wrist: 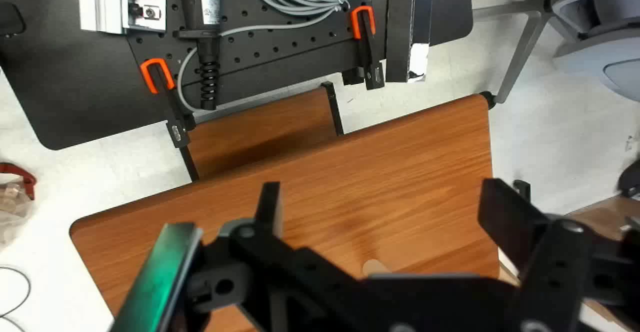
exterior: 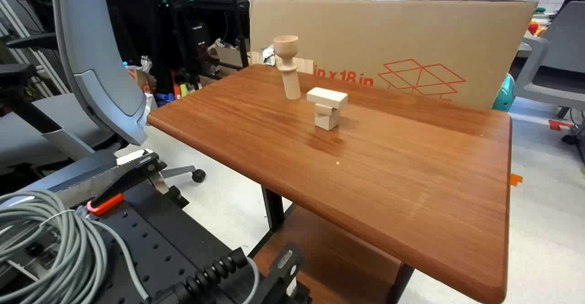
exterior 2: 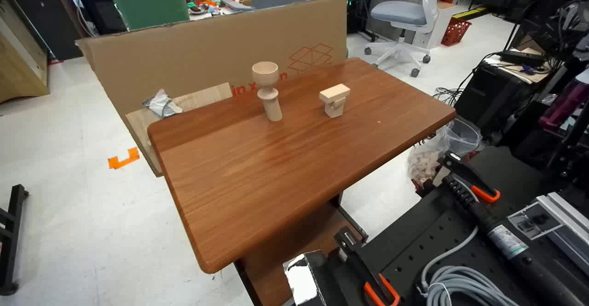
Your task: Pick up the rectangle and put it on the table
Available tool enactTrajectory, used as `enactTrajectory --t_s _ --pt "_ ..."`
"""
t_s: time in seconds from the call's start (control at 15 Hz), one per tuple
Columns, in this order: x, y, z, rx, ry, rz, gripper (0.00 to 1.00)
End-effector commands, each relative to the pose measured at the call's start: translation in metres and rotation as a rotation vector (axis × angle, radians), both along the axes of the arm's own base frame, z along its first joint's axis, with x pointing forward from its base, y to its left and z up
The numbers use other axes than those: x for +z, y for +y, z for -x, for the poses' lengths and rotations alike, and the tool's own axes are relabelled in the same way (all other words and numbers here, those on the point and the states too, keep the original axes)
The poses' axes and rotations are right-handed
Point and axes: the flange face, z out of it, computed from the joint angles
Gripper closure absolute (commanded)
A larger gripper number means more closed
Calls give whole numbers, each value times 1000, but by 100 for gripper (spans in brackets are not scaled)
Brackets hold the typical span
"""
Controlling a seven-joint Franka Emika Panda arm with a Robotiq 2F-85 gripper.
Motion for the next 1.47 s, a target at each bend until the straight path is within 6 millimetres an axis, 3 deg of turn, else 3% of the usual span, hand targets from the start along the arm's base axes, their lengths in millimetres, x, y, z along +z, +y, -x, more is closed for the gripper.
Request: enactTrajectory --t_s 0.0,0.6,0.73,0.87,1.07,1.4 --pt "1 0 0 0 1 0 0" --pt "1 0 0 0 1 0 0" --pt "2 2 -10 -25 0 -2 0" --pt "2 5 -23 -43 -2 15 0" --pt "-4 8 -57 -77 -154 41 0" --pt "-50 13 -123 -56 -234 145 0"
